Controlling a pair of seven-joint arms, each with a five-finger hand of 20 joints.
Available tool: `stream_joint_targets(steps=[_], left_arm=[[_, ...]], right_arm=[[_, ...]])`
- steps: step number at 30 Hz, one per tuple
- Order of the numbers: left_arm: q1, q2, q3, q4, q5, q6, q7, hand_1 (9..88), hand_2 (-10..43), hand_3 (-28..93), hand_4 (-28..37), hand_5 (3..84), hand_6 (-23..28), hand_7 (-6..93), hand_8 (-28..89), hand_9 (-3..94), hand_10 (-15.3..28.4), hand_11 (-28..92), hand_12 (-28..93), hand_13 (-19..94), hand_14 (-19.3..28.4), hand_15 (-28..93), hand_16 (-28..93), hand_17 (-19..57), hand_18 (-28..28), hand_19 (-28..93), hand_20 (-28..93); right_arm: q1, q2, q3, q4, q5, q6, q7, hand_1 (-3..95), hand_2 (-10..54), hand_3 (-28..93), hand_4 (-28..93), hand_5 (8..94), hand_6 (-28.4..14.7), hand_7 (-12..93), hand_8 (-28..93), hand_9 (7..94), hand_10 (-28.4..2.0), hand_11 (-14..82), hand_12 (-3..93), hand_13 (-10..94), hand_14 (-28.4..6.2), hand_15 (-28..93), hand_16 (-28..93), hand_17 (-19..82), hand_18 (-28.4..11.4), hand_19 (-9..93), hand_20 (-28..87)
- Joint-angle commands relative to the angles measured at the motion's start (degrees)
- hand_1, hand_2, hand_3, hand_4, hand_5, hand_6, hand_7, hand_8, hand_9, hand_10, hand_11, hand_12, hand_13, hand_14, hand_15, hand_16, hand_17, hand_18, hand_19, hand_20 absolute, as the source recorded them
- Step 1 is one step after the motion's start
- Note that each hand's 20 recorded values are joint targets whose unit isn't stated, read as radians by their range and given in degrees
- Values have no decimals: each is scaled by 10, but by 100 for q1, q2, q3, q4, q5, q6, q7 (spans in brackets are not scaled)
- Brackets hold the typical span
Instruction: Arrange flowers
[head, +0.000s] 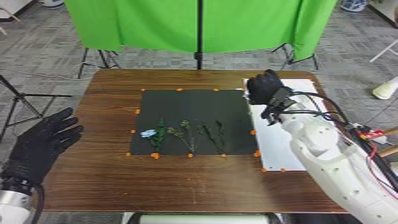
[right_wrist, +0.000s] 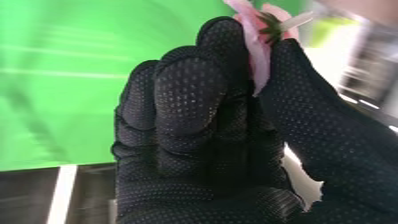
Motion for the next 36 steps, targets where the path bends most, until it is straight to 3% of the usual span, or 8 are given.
stream_joint_targets(steps=[1, 12, 14, 22, 23, 24, 27, 36], left_arm=[[-72, 73, 105, 69, 12, -17, -137, 270, 18, 712, -278, 347, 39, 247, -134, 274, 123, 325, 135, 218, 146, 501, -48, -84, 209, 501, 62], [-197, 228, 249, 112, -6, -2, -128, 257, 33, 705, -282, 358, 44, 251, -131, 287, 130, 342, 142, 220, 147, 504, -47, -82, 210, 502, 65], [-353, 284, 304, 179, -15, -1, -197, 255, 35, 706, -282, 359, 44, 251, -132, 288, 131, 343, 142, 221, 147, 504, -47, -83, 210, 503, 65], [-606, 469, 472, 291, -18, 9, -183, 251, 34, 711, -283, 360, 44, 252, -132, 289, 131, 345, 140, 222, 148, 504, -48, -82, 210, 503, 65], [-315, 438, 391, 108, -15, -1, -62, 252, 34, 711, -283, 360, 44, 252, -132, 289, 131, 345, 140, 222, 148, 504, -48, -82, 210, 503, 65], [-291, 462, 415, 93, -17, -1, -37, 252, 33, 712, -283, 360, 44, 252, -132, 289, 131, 346, 140, 222, 148, 504, -48, -82, 210, 503, 65], [-273, 484, 426, 75, -15, 32, 0, 253, 33, 712, -283, 360, 44, 252, -133, 289, 131, 346, 140, 222, 148, 505, -47, -82, 210, 503, 65], [-446, 580, 514, 150, -22, 27, -10, 254, 33, 711, -283, 361, 44, 252, -133, 289, 131, 345, 139, 222, 147, 504, -48, -82, 210, 502, 65]], right_arm=[[1445, -1589, -967, 404, -43, 25, -617, 469, -95, 884, -283, 739, -2, 502, -152, 878, -17, 207, 500, 815, 16, 514, 413, 310, -152, 762, 401], [1647, -3067, -1129, 1573, -1154, -232, -1321, 468, -95, 889, -283, 736, 2, 512, -165, 876, -16, 207, 497, 810, 19, 514, 420, 306, -150, 756, 410], [1698, -3342, -1032, 1944, -1428, -218, -1400, 469, -95, 887, -283, 737, 2, 510, -167, 876, -16, 207, 496, 810, 19, 514, 419, 306, -150, 755, 411], [1789, -4086, -540, 2963, -2504, -55, -1579, 476, -95, 879, -283, 743, 1, 502, -172, 876, -16, 205, 492, 810, 20, 513, 422, 306, -149, 754, 413], [1610, -3887, -702, 2551, -2451, -203, -1425, 477, -95, 877, -283, 744, 1, 500, -173, 877, -16, 205, 491, 810, 20, 513, 423, 306, -149, 754, 414], [1579, -3890, -674, 2546, -2544, -216, -1437, 479, -95, 874, -283, 744, 1, 499, -172, 876, -16, 205, 492, 810, 20, 513, 423, 306, -149, 753, 414], [1781, -4224, -285, 3118, -3095, -36, -1841, 484, -95, 868, -283, 746, 2, 495, -173, 875, -16, 202, 490, 809, 21, 513, 423, 306, -149, 753, 415], [1734, -4326, -40, 3167, -3843, -218, -2028, 490, -95, 857, -283, 752, 5, 482, -169, 879, -16, 192, 484, 808, 21, 512, 427, 306, -148, 751, 414]])
